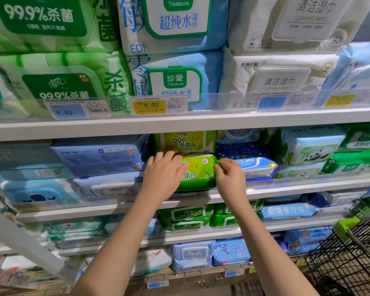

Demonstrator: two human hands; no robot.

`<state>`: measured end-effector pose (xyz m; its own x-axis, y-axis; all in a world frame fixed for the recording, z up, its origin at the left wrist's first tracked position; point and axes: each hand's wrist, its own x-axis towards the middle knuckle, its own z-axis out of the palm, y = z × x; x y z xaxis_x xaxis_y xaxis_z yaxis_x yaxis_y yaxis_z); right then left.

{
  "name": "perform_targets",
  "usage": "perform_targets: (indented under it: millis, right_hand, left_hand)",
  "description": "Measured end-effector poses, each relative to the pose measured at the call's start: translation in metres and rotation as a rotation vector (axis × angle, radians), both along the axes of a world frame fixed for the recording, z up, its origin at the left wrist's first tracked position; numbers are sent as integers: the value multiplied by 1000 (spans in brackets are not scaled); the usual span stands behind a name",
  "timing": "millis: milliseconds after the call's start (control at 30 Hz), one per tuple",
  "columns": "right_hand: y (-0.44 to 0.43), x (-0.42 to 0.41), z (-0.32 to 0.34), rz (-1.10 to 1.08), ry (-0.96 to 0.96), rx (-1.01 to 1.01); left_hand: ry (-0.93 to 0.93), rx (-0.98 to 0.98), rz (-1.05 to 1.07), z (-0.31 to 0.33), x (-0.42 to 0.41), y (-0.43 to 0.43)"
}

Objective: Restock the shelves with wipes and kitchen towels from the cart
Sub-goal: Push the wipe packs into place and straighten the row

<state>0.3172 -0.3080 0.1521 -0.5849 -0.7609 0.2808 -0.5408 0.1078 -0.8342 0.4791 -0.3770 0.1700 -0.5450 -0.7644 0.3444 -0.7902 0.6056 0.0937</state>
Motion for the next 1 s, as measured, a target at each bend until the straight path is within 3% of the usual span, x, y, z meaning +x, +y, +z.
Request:
perform_targets:
  millis: [367,633,1000]
  right_hand:
    - [-1,1,-6,-9,11,-5]
    - [-29,-8,19,59,121,229]
    - [-1,-5,-9,61,207,88]
  left_hand:
    - [-29,18,73,-1,-3,-4]
    - [-106,78,117,-1,-1,-8]
    - [-80,111,161,6,-10,-10]
